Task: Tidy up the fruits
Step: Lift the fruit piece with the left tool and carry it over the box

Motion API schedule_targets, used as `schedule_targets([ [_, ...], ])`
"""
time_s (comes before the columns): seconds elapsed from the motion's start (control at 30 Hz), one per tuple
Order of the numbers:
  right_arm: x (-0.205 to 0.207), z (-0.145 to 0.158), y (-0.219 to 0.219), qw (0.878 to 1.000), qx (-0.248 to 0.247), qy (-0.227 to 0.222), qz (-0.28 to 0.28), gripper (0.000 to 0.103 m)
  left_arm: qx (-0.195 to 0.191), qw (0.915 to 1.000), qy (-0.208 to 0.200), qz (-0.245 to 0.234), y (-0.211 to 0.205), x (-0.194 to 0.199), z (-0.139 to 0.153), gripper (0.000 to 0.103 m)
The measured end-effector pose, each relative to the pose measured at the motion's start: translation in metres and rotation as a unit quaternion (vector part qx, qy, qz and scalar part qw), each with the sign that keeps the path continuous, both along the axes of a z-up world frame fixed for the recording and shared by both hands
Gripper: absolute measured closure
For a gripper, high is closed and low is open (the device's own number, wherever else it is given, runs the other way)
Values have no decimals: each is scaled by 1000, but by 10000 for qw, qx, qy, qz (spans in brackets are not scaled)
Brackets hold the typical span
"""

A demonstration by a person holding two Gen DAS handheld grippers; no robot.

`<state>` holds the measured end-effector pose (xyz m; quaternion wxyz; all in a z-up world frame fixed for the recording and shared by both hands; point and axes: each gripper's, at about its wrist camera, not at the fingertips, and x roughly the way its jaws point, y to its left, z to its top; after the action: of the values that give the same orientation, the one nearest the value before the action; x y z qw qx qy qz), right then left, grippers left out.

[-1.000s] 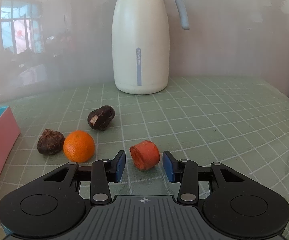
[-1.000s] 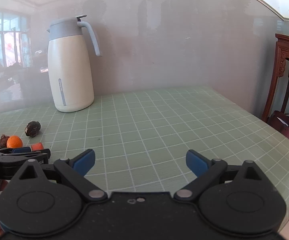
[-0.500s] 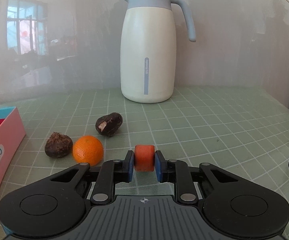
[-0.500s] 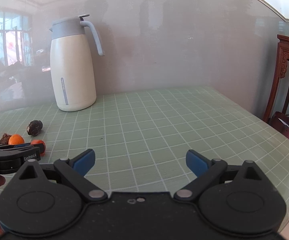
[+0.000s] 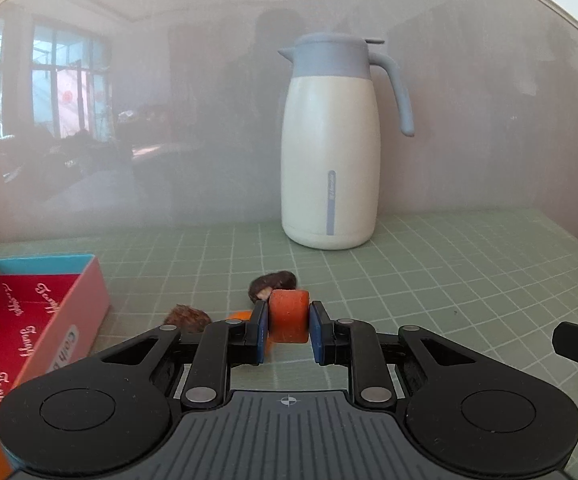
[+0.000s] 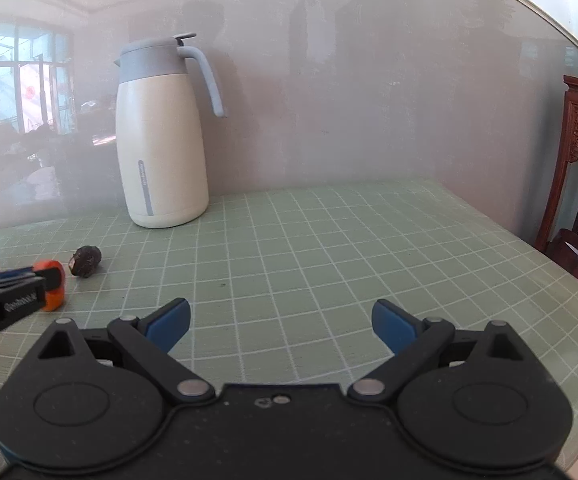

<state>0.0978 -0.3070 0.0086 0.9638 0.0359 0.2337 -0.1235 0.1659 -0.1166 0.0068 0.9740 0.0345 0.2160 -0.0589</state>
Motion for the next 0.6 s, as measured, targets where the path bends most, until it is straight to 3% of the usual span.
schedule_targets([
  [0.23,7,3,23,9997,1,-37,234,5,-19,9971,-157,743,70,-10,17,81],
  [0.6,25,5,83,9968,-109,-31,792,5,-38,9831,-110,1829,162,-18,14,81],
])
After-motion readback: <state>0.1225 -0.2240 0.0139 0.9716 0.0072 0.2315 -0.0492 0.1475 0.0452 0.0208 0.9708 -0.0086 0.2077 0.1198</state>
